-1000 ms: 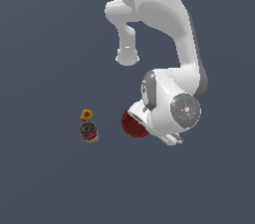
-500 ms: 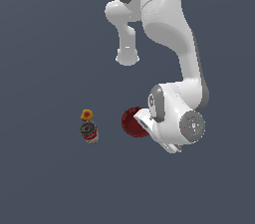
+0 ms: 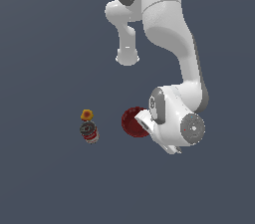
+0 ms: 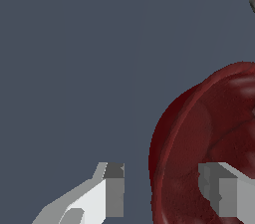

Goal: Pick up a designated object from a clutter of objects.

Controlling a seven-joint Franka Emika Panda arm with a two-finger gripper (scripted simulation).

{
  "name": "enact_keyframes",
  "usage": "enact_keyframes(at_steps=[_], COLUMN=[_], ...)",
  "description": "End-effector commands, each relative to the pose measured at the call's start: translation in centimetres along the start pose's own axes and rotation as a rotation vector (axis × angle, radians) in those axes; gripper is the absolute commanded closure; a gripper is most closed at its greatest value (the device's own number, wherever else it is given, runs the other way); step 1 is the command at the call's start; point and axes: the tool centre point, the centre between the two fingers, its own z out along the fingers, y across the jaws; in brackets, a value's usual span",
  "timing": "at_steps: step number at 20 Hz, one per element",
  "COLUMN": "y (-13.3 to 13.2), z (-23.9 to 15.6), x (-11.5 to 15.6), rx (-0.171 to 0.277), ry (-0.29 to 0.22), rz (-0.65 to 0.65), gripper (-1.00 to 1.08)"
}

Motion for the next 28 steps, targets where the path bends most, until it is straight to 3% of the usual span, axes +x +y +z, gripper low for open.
enact_keyframes(at_steps=[1, 9, 10, 28], y=[0.0, 0.0, 0.0, 0.3], z=[0.6, 2.8, 2.8, 1.1], x=[0.0, 0.0, 0.0, -1.3], rx=[-0.001, -0.001, -0.001, -0.001], ry=[0.0, 0.0, 0.0, 0.0], rz=[0.001, 0.004, 0.004, 0.003], gripper=[-0.2, -0.2, 1.08, 1.08])
